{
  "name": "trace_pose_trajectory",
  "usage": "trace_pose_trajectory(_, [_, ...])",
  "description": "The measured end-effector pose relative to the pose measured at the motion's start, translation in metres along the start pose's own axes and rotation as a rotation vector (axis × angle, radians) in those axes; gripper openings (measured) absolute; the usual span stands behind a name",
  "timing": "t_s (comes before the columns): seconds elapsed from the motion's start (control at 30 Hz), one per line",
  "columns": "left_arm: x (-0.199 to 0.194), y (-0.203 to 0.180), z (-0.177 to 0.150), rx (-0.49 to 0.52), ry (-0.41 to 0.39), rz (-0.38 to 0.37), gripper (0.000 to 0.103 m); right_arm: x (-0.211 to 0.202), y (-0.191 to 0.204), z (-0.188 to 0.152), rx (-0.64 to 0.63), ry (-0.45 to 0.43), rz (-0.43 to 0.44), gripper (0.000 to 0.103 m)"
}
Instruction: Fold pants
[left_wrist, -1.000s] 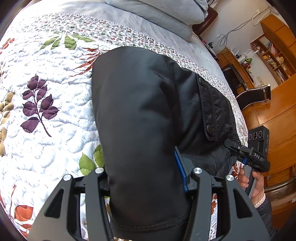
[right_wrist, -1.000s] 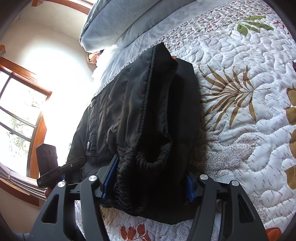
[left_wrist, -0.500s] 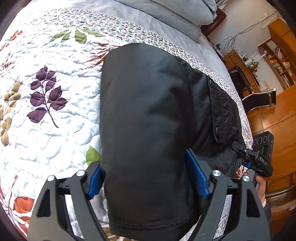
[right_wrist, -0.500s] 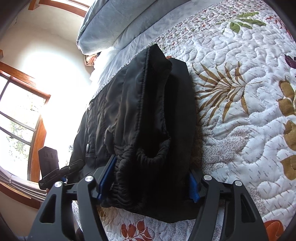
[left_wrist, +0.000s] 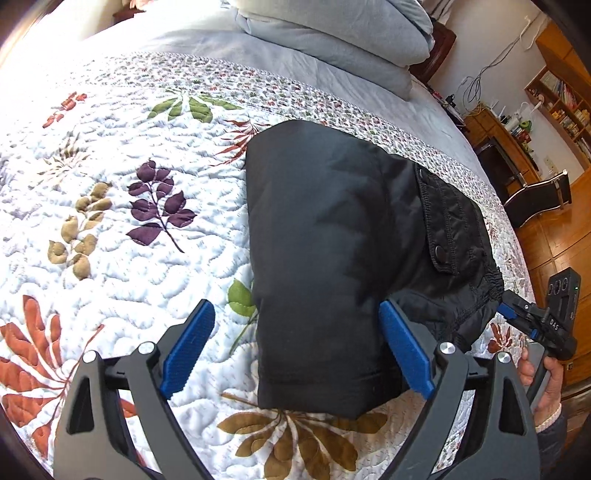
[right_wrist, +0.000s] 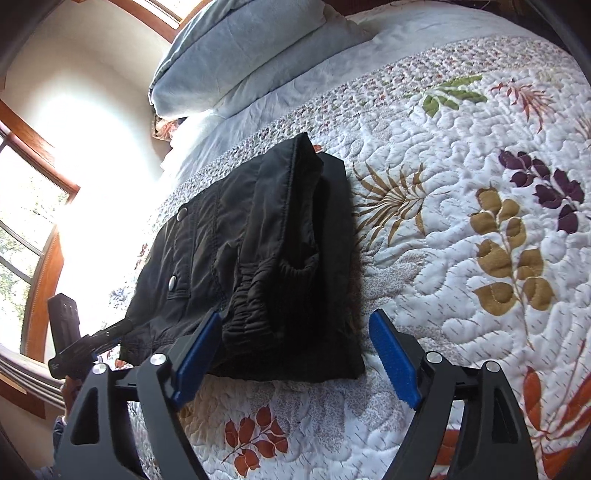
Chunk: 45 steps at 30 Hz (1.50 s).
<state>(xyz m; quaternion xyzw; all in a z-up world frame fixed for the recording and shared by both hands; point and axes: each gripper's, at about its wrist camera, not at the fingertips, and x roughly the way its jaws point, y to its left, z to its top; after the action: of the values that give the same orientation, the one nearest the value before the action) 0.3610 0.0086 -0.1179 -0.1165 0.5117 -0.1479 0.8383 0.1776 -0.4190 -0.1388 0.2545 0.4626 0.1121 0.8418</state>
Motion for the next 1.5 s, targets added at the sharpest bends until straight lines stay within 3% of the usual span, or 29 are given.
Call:
trace_pose_trajectory(0.27, [-0.057, -0.019, -0.031, 0.014, -0.090, 0.065, 0.091, -0.047, 0.047, -0.032, -0.113, -0.046, -0.083, 0.094])
trace_pose_trajectory(0.4, [-0.086, -0.041, -0.049, 0.069, -0.123, 0.099, 0.091, -0.069, 0.067, -0.051, -0.126, -0.061, -0.089, 0.096])
trace_pose_trajectory(0.9, [-0.170, -0.106, -0.101, 0.199, -0.218, 0.204, 0.095, -0.129, 0.135, -0.095, -0.192, -0.124, -0.257, 0.099])
trace_pose_trajectory(1.03, [-0.187, -0.121, -0.113, 0.242, -0.241, 0.231, 0.098, -0.139, 0.151, -0.105, -0.186, -0.122, -0.303, 0.099])
trace_pose_trajectory(1.17, [-0.197, -0.133, -0.123, 0.273, -0.239, 0.202, 0.099, -0.150, 0.168, -0.114, -0.195, -0.156, -0.351, 0.099])
trace_pose_trajectory(1.5, [-0.208, -0.134, -0.133, 0.246, -0.250, 0.239, 0.099, -0.154, 0.185, -0.124, -0.228, -0.151, -0.407, 0.099])
